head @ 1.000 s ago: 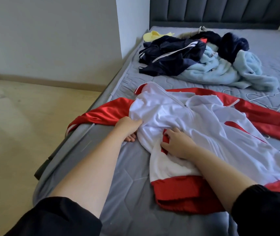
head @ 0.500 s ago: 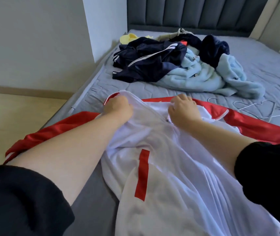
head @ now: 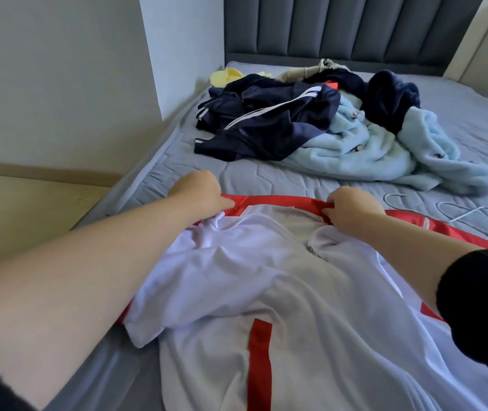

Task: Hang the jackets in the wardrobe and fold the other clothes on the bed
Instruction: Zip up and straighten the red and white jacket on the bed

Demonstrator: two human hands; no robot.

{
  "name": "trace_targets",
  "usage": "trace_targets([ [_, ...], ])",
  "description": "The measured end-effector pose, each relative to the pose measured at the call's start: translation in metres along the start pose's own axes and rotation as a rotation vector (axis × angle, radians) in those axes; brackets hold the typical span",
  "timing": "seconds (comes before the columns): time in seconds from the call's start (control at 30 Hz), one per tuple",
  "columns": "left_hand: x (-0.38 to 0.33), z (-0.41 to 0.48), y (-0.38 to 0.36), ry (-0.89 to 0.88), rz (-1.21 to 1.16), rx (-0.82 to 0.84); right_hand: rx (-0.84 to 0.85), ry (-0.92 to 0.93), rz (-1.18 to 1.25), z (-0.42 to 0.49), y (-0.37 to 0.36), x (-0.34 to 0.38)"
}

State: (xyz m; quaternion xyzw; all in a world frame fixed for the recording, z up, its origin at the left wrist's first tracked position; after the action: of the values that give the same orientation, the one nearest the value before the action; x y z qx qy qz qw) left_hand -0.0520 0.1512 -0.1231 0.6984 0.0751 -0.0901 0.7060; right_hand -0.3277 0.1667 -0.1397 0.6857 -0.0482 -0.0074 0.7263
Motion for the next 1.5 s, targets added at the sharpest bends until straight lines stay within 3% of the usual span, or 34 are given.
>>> trace_targets([
  [0.1, 0.008, -0.005, -0.010, 0.043, 0.063, 0.039, -0.139, 0.041, -0.099, -0.002, 0.014, 0.004],
  [0.2, 0.024, -0.004, -0.021, 0.175, -0.061, 0.128, -0.172, -0.012, -0.180, -0.003, 0.020, 0.000],
  [0.33, 0.026, 0.000, -0.006, 0.247, 0.004, 0.061, -0.189, -0.140, 0.073, 0.000, 0.034, -0.009],
  [0.4, 0.018, 0.008, 0.011, 0.263, -0.234, -0.059, -0.259, -0.168, 0.289, 0.004, 0.054, -0.012],
  [0.5, 0.002, 0.032, 0.051, 0.225, -0.671, -0.220, -0.465, -0.172, 0.400, 0.021, 0.107, -0.015],
  [0.6, -0.018, 0.049, 0.093, 0.189, -0.862, -0.354, -0.588, -0.119, 0.488, 0.042, 0.156, -0.014],
  [0.7, -0.062, 0.048, 0.076, -0.039, -1.081, -0.103, -0.334, -0.016, 0.593, 0.056, 0.140, -0.002],
  [0.73, -0.071, 0.040, 0.059, -0.080, -1.054, -0.009, -0.261, -0.020, 0.603, 0.052, 0.125, -0.001],
  [0.8, -0.073, 0.019, 0.020, -0.109, -0.745, 0.086, -0.222, 0.004, 0.560, 0.035, 0.093, 0.001],
  [0.93, -0.077, -0.034, -0.045, -0.261, -0.358, 0.078, -0.269, 0.018, 0.502, -0.022, 0.041, 0.004],
  [1.03, -0.077, -0.074, -0.069, -0.255, -0.161, 0.066, -0.151, 0.012, 0.499, -0.065, 0.001, 0.019],
  [1.13, -0.072, -0.119, -0.075, -0.284, -0.141, 0.071, 0.065, 0.081, 0.497, -0.114, -0.033, 0.039],
  [1.23, -0.057, -0.165, -0.080, -0.295, -0.265, 0.154, 0.205, 0.133, 0.334, -0.161, -0.056, 0.047],
  [1.33, -0.037, -0.208, -0.067, -0.221, -0.509, 0.035, 0.268, 0.093, 0.334, -0.200, -0.048, 0.049],
  [1.43, 0.004, -0.248, -0.045, 0.076, -0.688, -0.287, 0.385, 0.079, 0.304, -0.231, -0.031, 0.060],
  [1.5, 0.026, -0.267, -0.045, 0.269, -0.720, -0.313, 0.402, 0.119, 0.296, -0.248, -0.012, 0.067],
])
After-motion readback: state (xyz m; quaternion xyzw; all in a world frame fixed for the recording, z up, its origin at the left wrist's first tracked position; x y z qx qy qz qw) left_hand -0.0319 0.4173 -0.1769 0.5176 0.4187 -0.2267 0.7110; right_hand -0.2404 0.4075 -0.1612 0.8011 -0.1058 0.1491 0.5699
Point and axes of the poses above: each hand's wrist, its own z-axis towards the middle knuckle, its own y-axis out of the back of the hand, x = y × z, the point moved 8 cm from there along z, towards the middle knuckle, and after that the axes turned 1 degree about x, right-handed, at the moved point
